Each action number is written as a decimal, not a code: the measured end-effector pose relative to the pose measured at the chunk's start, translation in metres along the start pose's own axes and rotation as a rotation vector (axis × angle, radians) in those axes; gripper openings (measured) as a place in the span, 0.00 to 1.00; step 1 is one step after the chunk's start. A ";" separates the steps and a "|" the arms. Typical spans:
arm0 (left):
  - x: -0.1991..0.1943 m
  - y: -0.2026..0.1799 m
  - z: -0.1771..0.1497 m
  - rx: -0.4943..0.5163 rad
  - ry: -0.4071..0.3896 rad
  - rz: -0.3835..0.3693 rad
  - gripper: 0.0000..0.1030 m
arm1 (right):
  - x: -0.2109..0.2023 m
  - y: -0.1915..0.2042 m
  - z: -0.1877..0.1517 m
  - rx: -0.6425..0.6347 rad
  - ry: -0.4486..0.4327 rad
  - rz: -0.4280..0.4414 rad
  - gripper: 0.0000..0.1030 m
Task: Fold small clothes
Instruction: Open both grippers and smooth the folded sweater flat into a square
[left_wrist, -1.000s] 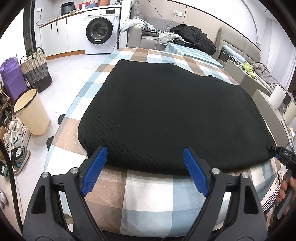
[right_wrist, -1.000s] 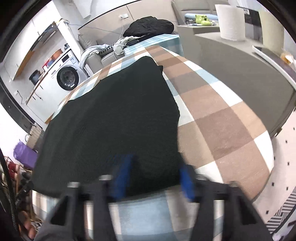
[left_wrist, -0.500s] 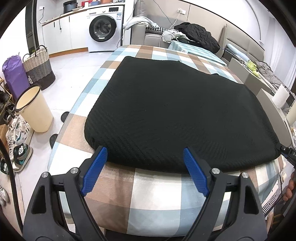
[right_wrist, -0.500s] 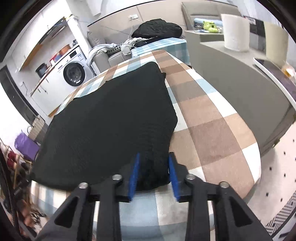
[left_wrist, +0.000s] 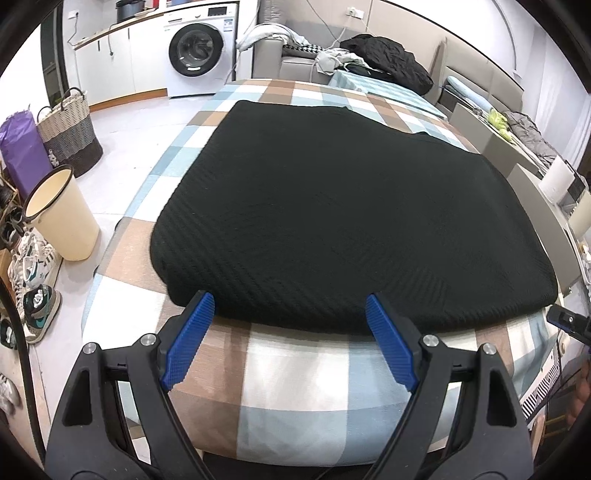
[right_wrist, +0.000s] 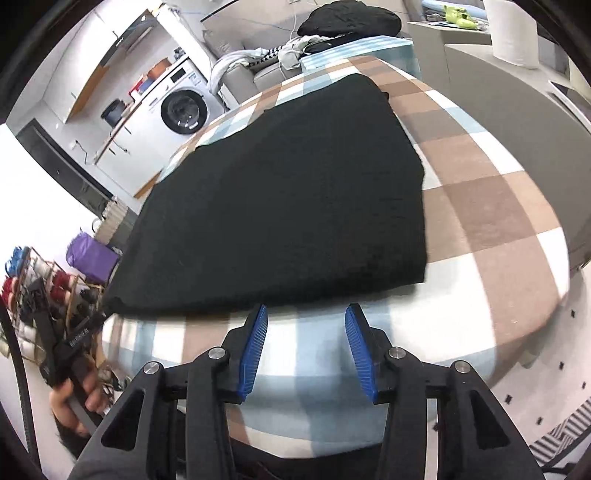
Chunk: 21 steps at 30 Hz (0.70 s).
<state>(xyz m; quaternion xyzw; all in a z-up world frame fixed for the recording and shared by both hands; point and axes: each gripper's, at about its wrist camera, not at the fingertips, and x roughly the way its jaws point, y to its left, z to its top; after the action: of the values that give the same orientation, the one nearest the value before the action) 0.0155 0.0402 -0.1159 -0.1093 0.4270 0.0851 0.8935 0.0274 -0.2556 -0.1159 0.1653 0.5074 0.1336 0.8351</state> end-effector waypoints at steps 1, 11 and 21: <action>0.000 -0.002 0.000 0.002 0.000 -0.002 0.80 | 0.004 0.002 -0.001 0.010 0.000 0.004 0.44; 0.005 -0.015 -0.002 0.007 0.022 -0.011 0.80 | 0.019 0.007 -0.007 0.232 -0.148 -0.032 0.48; 0.008 -0.018 -0.001 0.012 0.033 -0.011 0.80 | 0.016 0.004 -0.008 0.250 -0.222 -0.048 0.05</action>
<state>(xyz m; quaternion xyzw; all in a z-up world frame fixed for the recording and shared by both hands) 0.0245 0.0233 -0.1208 -0.1079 0.4418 0.0758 0.8874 0.0275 -0.2447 -0.1300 0.2697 0.4285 0.0304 0.8618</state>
